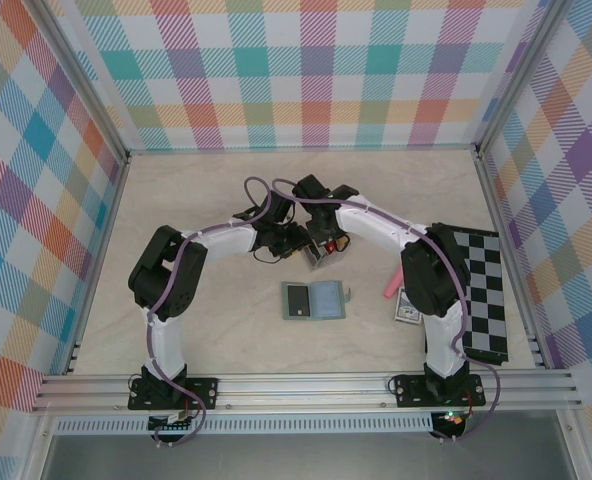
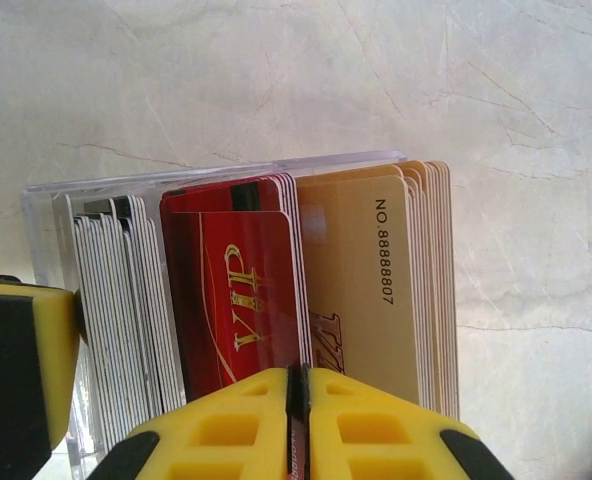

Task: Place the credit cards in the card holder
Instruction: Pick up several credit cards from the storage box, then place several credit cards in the storage box.

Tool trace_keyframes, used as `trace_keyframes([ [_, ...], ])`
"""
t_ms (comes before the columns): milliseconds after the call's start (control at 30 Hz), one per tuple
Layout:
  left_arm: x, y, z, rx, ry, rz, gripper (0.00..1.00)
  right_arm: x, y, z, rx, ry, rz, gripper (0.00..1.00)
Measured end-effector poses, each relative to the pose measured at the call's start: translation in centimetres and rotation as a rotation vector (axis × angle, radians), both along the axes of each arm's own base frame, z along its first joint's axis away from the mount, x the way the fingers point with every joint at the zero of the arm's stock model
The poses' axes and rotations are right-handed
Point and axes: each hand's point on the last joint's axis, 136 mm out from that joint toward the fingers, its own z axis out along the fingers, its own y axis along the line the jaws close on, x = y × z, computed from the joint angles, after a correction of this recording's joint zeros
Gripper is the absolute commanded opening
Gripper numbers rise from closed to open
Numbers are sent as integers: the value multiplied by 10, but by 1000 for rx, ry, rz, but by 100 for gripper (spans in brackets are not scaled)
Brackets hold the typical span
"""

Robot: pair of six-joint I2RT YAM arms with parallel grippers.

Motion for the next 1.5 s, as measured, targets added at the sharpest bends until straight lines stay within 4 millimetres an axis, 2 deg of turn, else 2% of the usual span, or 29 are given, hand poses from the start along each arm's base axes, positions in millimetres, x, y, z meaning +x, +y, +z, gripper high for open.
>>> trace_keyframes([
  [133,0,0,0,0,0,0,32,-1,0,6,11,-4,1,3],
  [567,0,0,0,1,-1,0,33,-7,5,28,215,53,-33,0],
  [700,0,0,0,2,-1,-2,36,-11,4,32,308,82,-63,0],
  [900,-4,3,4,5,-2,-6,46,-17,-1,41,469,119,-113,0],
  [1000,-7,4,15,-2,-12,-7,53,-22,-3,51,554,127,-130,0],
  [1167,-7,7,53,-57,-74,5,61,-29,-7,68,694,130,-163,0],
  [1333,-13,14,85,-207,-112,38,67,-38,-12,77,846,165,-232,0],
  [1500,-22,5,104,-378,-94,18,67,-47,-15,87,998,199,-293,0],
])
